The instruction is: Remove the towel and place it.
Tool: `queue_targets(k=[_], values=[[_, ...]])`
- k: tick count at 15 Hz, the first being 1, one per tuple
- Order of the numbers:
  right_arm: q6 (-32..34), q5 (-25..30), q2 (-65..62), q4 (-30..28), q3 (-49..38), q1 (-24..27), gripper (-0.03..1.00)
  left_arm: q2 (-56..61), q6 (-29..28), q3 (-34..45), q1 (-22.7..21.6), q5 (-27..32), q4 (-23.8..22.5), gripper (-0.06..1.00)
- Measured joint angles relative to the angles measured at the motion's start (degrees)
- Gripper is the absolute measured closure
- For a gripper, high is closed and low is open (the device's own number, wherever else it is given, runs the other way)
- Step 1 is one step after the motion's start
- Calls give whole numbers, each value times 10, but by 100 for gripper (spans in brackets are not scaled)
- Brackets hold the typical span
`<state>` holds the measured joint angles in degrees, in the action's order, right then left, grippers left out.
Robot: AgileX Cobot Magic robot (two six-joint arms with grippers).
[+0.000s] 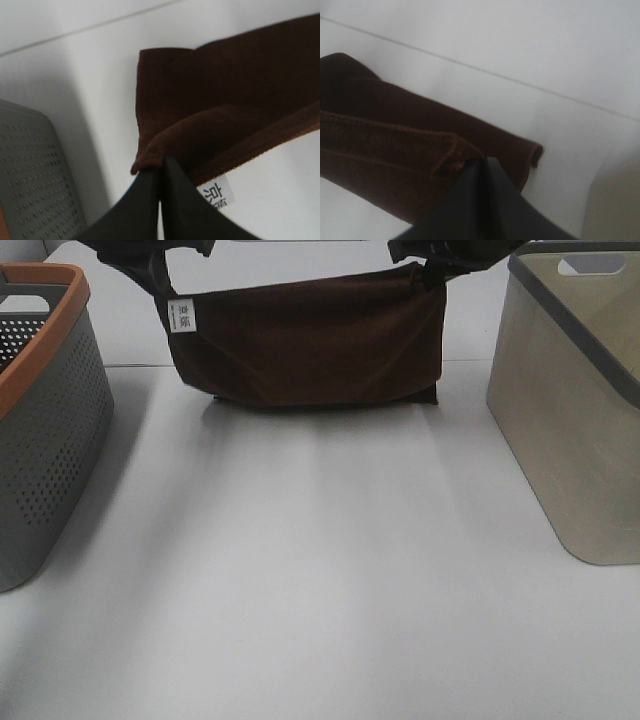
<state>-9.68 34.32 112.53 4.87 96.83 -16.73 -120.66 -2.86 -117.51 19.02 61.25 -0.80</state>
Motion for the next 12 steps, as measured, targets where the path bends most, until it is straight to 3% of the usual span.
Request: queue_targets(k=[2,6,9,12], values=[[1,62,0,19,0,0,97,0,15,0,0,57,26,94],[12,132,0,49,0,0,97,1,19,11,0,78,36,94],[32,198,0,50,0,0,97,2,19,95,10,78,42,94],[45,271,0,50,0,0,97,2,19,160,48,82,44,94]])
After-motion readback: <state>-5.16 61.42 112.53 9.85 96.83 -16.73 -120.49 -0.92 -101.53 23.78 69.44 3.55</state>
